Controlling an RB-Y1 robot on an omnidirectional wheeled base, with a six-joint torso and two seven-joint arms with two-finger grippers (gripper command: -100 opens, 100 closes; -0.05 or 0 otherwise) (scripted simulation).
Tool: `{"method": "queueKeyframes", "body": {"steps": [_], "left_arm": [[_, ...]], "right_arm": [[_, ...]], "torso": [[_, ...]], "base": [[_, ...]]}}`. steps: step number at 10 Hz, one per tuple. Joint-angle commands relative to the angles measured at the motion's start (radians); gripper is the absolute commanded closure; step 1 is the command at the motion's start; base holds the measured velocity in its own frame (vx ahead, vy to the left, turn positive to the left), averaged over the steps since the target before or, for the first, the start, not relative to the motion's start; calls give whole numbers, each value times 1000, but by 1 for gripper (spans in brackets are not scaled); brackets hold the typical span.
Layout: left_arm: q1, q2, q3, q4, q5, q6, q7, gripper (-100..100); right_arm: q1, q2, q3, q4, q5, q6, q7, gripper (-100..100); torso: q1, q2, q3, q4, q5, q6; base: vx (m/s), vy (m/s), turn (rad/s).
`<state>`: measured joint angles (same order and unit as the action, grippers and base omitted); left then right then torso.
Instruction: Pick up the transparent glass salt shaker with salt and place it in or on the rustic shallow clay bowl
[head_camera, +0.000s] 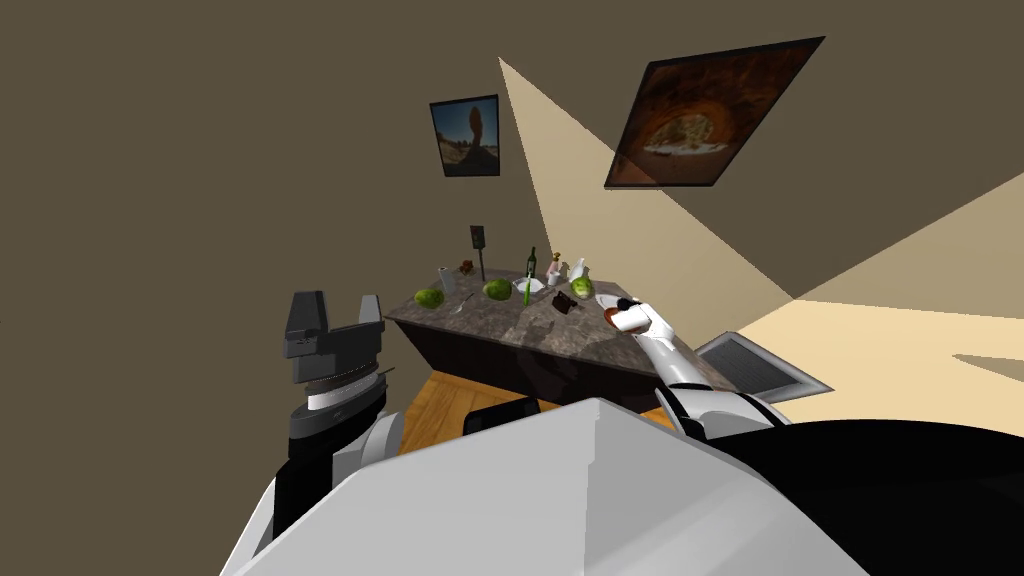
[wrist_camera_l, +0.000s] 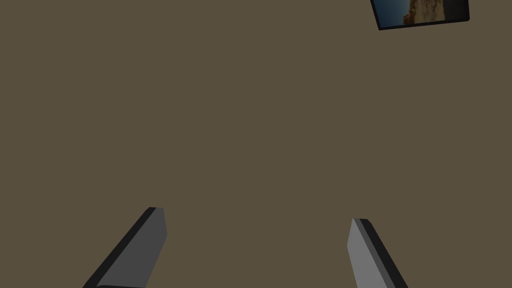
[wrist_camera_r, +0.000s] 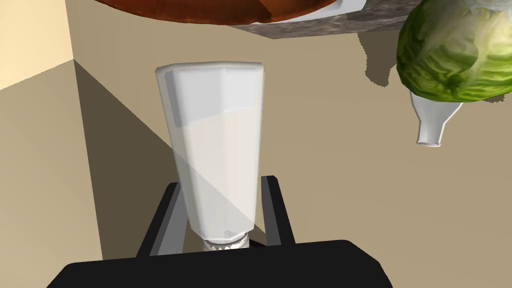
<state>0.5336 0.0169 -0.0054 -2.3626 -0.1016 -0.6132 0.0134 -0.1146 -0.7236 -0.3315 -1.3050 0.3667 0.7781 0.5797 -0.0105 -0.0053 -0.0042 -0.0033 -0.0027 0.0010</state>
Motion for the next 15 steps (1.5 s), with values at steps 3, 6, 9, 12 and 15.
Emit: {"method": "queueKeyframes", "body": {"steps": [3, 6, 9, 12, 15], "left_arm": [[0, 0, 0, 0, 0, 0, 0, 0], [0, 0, 0, 0, 0, 0, 0, 0], [0, 0, 0, 0, 0, 0, 0, 0], [0, 0, 0, 0, 0, 0, 0, 0], [0, 0, 0, 0, 0, 0, 0, 0]], "right_arm": [[1, 1, 1, 3, -1, 1, 1, -100], [1, 1, 1, 3, -1, 1, 1, -100], [-14, -17, -8, -28, -29, 50, 33, -100], [-34, -41, -21, -68, -67, 114, 76, -100], [-45, -51, -26, -86, -82, 141, 93, -100]], "torso": [[7, 0, 1, 1, 2, 0], [9, 1, 1, 1, 3, 0], [8, 2, 2, 1, 3, 0], [8, 3, 2, 2, 3, 0], [8, 4, 3, 2, 3, 0]], "base": [[1, -18, 5], [0, 0, 0], [-26, -8, 34], [-41, -11, 39], [-44, -14, 40]]}}
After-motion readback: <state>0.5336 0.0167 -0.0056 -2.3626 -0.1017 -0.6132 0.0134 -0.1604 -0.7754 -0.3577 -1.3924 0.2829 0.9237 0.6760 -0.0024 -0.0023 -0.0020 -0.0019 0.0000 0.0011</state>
